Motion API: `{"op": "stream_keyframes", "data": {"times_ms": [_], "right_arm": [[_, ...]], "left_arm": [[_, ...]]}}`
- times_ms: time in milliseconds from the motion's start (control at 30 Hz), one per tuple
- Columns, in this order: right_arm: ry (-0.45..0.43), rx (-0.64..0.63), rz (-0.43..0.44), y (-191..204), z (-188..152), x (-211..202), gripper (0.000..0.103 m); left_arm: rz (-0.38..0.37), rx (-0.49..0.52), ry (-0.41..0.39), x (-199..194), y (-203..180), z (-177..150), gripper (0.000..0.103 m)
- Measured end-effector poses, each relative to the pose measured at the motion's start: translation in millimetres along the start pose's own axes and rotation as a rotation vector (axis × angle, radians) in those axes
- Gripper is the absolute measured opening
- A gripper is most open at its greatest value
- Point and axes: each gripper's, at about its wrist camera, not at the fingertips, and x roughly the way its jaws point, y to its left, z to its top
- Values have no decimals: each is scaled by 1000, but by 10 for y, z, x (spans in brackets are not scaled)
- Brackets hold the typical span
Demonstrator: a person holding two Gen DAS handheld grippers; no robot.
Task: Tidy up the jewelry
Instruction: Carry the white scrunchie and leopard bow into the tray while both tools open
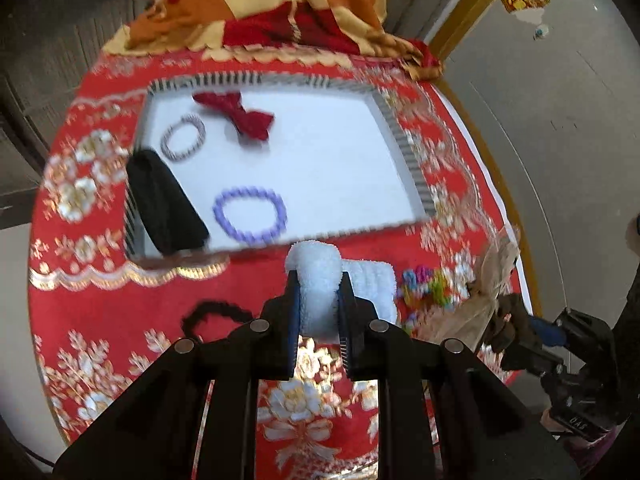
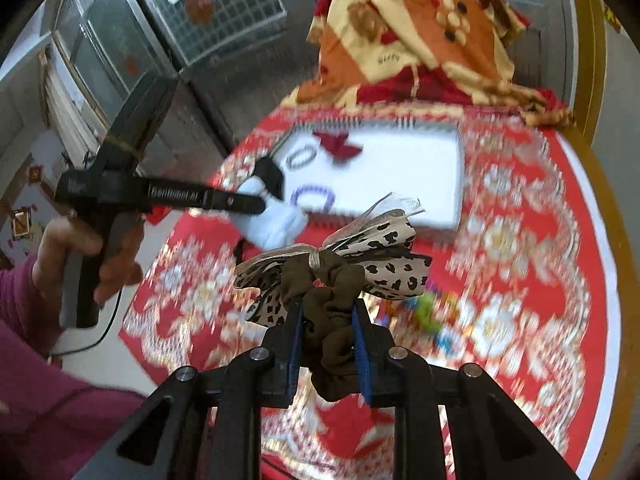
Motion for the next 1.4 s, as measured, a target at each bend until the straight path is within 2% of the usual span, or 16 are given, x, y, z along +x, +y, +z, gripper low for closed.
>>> {"op": "stream_keyframes", "data": {"times_ms": [133,267,633,867,1000,1167,1400], "right_arm": [[-48,11,-40,-127,309,105,22],[-56,18,-75,-319,611,329,22],[-28,79,-119,-912,1196,1031,22],[12,146,-82,-1215,1440,1480,22],[40,143,-76,-1262,1550,1716,22],[89,166,-50,-1334,1679,2096,22],[113,148,-27,-1315,1777,2370,22]], "left_arm": [[30,4,-46,-20,-26,236,15],[84,19,-79,76,-72,485,15],[132,-28,-51,635,-80,950,15],[144,-79,-39,956,-5,1171,15],[172,-104,-36,1083,87,1251,15],[182,-193,-11,1226,326,1302,16],[204,-259,-2,1259,454,1296,19]]}}
